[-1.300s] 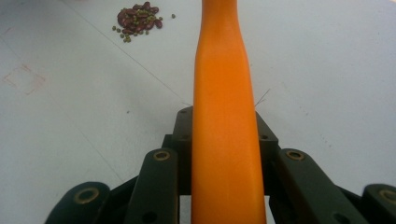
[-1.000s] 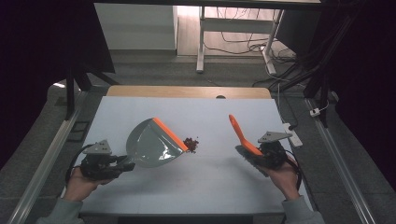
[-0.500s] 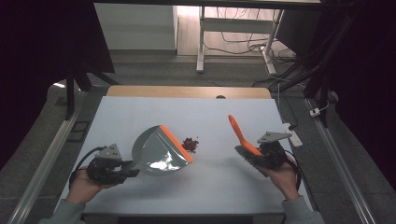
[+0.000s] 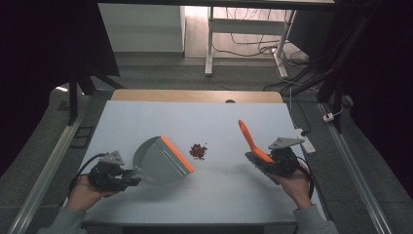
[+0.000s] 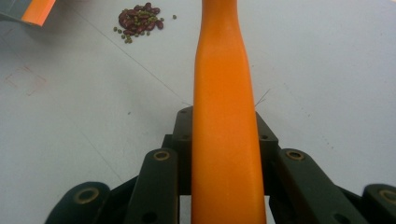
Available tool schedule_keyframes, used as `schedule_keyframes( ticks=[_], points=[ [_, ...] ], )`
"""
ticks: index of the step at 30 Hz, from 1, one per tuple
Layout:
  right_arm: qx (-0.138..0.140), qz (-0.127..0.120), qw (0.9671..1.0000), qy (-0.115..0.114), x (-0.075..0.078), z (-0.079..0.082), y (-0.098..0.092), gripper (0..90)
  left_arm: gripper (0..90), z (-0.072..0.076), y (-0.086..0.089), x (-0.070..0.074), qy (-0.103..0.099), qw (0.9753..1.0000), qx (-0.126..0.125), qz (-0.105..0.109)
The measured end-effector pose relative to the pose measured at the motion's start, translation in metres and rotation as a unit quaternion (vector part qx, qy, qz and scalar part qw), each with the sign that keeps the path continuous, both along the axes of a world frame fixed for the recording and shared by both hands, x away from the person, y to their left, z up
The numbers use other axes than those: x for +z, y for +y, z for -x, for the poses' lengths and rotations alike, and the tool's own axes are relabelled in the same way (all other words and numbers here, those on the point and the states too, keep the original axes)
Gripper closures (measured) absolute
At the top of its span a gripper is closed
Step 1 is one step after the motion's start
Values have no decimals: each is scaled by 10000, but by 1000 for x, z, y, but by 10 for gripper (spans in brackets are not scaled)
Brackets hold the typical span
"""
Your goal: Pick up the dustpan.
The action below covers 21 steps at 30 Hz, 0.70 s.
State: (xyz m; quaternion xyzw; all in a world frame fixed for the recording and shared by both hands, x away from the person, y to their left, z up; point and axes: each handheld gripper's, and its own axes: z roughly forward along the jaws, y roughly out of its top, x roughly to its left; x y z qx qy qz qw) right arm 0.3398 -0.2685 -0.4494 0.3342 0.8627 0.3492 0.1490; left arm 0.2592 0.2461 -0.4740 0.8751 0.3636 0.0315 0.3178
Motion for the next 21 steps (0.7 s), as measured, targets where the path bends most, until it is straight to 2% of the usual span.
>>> schedule_keyframes(
  ticks=[10, 15, 21],
  points=[
    [11, 22, 10000, 19, -1, -1, 2, 709, 615, -8, -10, -13, 190, 9996, -150, -127],
    [-9, -4, 10000, -5, 0, -5, 4, 709, 615, -18, -17, -15, 277, 9992, -259, -116],
    [22, -59, 9999, -80, 5, -8, 11, 709, 615, -24, -22, -18, 365, 9984, -373, -226]
  ],
)
